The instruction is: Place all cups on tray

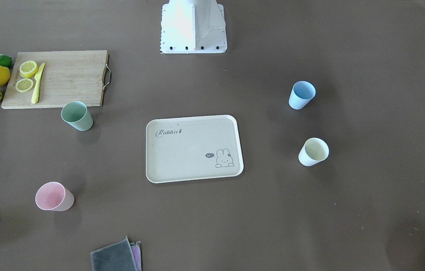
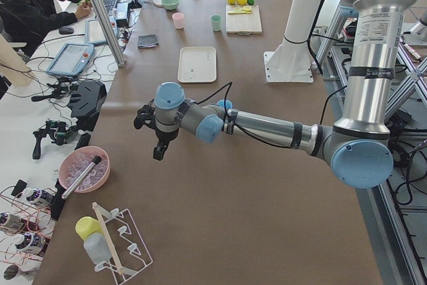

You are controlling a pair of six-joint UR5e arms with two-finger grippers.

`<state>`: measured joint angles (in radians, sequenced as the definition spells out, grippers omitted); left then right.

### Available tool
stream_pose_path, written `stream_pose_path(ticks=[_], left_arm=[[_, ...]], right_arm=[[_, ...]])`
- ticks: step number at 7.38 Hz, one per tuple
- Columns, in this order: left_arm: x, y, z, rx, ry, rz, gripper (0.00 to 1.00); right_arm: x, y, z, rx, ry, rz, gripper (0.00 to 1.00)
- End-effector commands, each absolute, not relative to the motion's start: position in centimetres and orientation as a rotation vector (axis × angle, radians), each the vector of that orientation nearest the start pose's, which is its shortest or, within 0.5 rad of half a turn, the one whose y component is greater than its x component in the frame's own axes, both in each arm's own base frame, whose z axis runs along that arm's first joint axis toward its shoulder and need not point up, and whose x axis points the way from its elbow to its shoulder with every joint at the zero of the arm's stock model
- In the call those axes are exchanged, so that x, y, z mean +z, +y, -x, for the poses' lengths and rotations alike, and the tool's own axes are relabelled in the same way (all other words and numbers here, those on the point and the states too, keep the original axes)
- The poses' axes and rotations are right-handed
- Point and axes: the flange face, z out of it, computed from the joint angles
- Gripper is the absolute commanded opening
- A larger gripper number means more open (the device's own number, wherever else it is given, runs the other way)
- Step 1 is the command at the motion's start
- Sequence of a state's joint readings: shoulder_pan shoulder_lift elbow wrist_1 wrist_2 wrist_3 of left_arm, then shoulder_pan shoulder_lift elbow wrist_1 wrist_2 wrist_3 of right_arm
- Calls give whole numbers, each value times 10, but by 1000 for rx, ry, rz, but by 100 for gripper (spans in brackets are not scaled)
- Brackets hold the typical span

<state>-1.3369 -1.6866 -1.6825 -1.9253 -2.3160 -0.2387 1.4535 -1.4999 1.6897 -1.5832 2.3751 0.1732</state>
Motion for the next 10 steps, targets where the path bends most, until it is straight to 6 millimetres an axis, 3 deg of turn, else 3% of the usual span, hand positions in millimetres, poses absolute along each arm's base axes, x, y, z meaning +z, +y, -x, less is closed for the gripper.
stream_pose_path(ticks=[1, 2, 4, 5, 6, 7, 10], left_arm=[[473, -549, -100, 61, 923, -343, 98], [466, -535, -110, -12, 988, -342, 98], [438, -489, -170, -97, 1038, -252, 98], [439, -453, -190, -72, 1006, -254, 98], [427, -430, -210, -78, 1023, -221, 98], [421, -413, -232, -51, 1039, -185, 98], [430, -382, -282, -28, 1003, -147, 98]], right_arm=[[551, -533, 20, -40, -836, -44, 100], [553, -532, 28, -72, -843, -77, 100], [576, -531, 36, -125, -855, -167, 100], [569, -534, 45, -69, -867, -149, 100], [558, -537, 62, -32, -876, -128, 100], [546, -544, 78, -52, -877, -135, 100], [516, -562, 114, -28, -863, -137, 100]])
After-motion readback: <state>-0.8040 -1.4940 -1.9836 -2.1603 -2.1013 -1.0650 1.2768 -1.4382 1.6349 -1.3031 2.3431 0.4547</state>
